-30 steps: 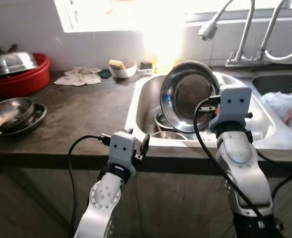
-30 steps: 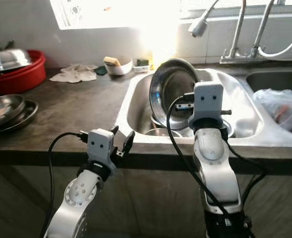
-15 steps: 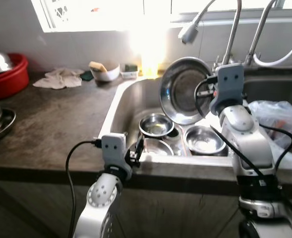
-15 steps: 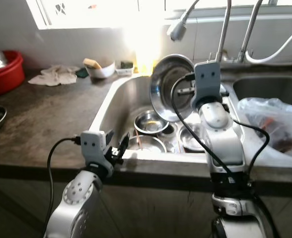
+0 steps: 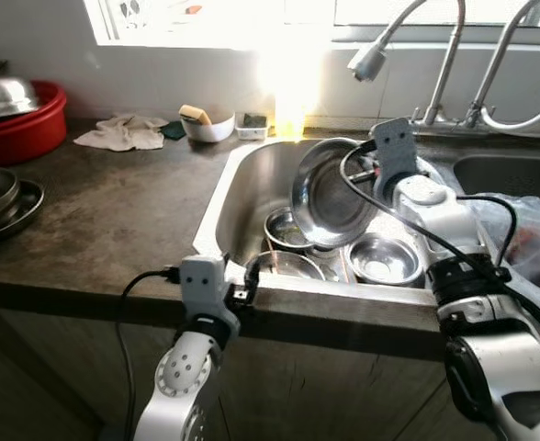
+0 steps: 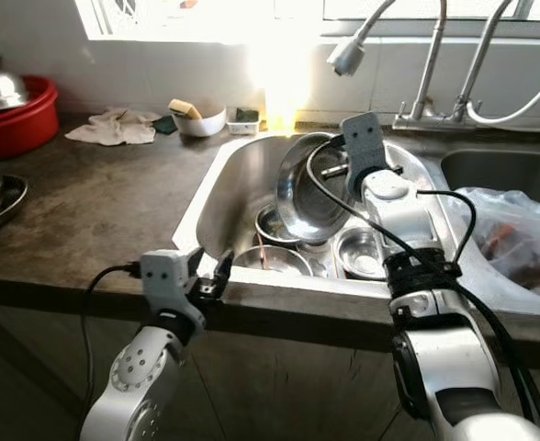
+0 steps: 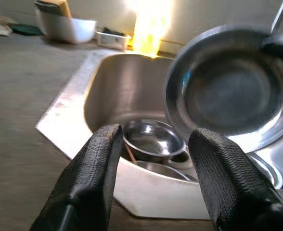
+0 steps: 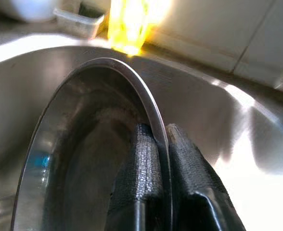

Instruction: Kitchen organization

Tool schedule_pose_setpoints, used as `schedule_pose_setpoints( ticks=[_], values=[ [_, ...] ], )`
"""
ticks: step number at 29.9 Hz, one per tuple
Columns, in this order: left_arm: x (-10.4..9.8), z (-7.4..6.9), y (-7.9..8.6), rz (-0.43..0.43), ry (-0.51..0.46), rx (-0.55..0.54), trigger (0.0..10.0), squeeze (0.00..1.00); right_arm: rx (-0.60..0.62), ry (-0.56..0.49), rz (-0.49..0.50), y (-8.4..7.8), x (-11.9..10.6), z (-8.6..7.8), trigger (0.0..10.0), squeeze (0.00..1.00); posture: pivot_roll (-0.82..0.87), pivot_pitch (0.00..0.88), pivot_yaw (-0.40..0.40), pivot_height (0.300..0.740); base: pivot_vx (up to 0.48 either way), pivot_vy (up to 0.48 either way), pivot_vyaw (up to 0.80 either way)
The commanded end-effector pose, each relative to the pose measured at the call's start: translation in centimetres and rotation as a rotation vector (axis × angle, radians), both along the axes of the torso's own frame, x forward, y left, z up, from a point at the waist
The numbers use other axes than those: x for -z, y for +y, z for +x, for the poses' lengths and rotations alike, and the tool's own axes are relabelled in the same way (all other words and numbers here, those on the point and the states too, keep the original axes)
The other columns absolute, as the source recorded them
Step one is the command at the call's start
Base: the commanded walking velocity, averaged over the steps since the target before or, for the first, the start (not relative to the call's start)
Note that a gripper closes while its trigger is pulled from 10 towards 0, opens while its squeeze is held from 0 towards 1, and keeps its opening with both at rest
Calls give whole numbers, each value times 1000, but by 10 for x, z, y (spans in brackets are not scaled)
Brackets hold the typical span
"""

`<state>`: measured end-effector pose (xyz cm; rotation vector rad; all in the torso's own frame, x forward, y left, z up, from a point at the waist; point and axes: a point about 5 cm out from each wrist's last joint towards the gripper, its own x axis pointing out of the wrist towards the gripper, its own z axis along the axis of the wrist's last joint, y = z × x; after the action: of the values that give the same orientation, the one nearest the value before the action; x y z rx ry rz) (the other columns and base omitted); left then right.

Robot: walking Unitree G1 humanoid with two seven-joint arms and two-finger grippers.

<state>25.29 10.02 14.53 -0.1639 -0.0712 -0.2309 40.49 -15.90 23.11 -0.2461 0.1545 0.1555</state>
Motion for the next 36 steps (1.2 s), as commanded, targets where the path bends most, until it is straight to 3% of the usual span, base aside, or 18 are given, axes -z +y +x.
schedule_pose_setpoints(
  ticks=[1, 7, 22, 23, 24, 25, 26, 36],
  values=[
    [-4, -2, -2, -10, 0, 7, 10000, 0, -17, 13, -7, 4, 0, 5, 10000, 0, 115, 46, -42, 740, 0, 0, 0],
    [-5, -5, -5, 40, -18, 59, 10000, 0, 0, 51, 23, 3, 11, 8, 10000, 0, 123, 55, -34, 740, 0, 0, 0],
    [-4, -9, -3, 58, 7, 61, 10000, 0, 41, 220, 49, 1, 68, -3, 10000, 0, 138, 82, -7, 740, 0, 0, 0],
    [-4, -8, -2, 59, 8, 59, 10000, 0, 63, 233, 52, -3, 74, -6, 10000, 63, 137, 80, -4, 740, 0, 0, 0],
    [-4, -8, -2, 59, 9, 59, 10000, 0, 68, 237, 52, -4, 76, -6, 10000, 424, 137, 80, -4, 740, 0, 0, 0],
    [-4, -8, -2, 59, 9, 59, 10000, 0, 68, 237, 52, -4, 76, -6, 10000, 424, 137, 80, -4, 740, 0, 0, 0],
    [-3, -9, -2, 62, 11, 59, 10000, 0, 81, 241, 67, -6, 80, -8, 10000, 1000, 134, 77, -1, 740, 0, 0, 0],
    [-4, -5, -3, 65, 7, 65, 10000, 0, 104, 204, 120, -6, 82, -11, 10000, 1000, 128, 70, 8, 740, 0, 0, 0]
  ],
)
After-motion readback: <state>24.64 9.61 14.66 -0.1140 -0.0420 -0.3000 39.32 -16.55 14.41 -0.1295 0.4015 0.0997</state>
